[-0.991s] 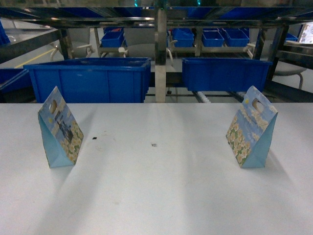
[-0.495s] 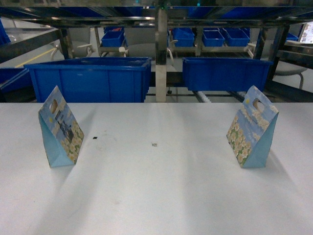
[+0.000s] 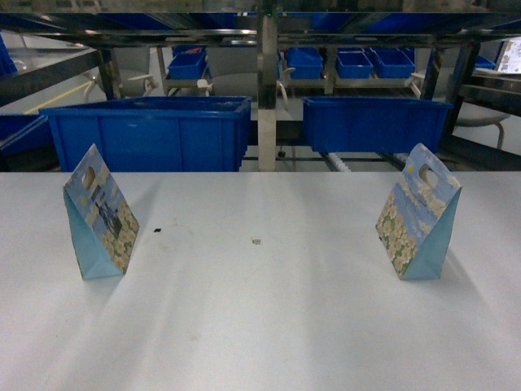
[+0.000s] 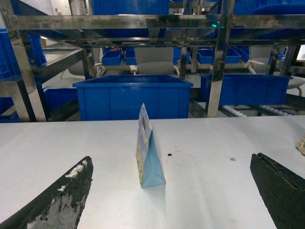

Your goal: Move flower gift bag to table near conveyor

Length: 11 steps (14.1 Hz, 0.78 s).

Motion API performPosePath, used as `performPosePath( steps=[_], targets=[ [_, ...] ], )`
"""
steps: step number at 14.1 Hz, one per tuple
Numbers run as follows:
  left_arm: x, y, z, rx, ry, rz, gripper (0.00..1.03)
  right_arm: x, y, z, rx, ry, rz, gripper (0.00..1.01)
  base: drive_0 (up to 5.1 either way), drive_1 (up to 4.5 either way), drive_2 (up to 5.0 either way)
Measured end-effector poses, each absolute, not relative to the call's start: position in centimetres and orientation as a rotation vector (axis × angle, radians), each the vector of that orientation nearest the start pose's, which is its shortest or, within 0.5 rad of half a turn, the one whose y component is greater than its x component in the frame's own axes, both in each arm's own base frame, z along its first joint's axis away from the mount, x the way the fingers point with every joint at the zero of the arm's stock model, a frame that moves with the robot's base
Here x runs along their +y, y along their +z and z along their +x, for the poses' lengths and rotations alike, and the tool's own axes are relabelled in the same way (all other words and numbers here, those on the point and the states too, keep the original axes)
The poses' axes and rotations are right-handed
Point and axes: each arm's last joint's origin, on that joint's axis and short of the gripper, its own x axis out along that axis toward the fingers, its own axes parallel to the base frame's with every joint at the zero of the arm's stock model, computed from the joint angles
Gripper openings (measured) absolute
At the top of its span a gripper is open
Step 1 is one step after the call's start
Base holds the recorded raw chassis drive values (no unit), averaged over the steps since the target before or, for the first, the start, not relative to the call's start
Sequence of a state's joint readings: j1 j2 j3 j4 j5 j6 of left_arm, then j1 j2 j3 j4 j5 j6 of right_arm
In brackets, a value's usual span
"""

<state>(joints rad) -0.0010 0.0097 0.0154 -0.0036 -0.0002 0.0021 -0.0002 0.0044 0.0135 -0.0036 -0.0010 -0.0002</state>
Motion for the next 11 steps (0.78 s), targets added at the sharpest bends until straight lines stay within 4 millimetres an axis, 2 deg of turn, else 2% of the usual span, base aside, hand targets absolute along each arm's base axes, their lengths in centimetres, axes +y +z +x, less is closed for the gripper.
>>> performPosePath(
  steps=[11],
  targets=[
    [-0.01,16.77,9.74,-0.002,-0.001,0.001,0.98,0.0,16.74,9.71,-0.006,0.001,0.0,0.98,0.0,0.0,0.0]
  ],
)
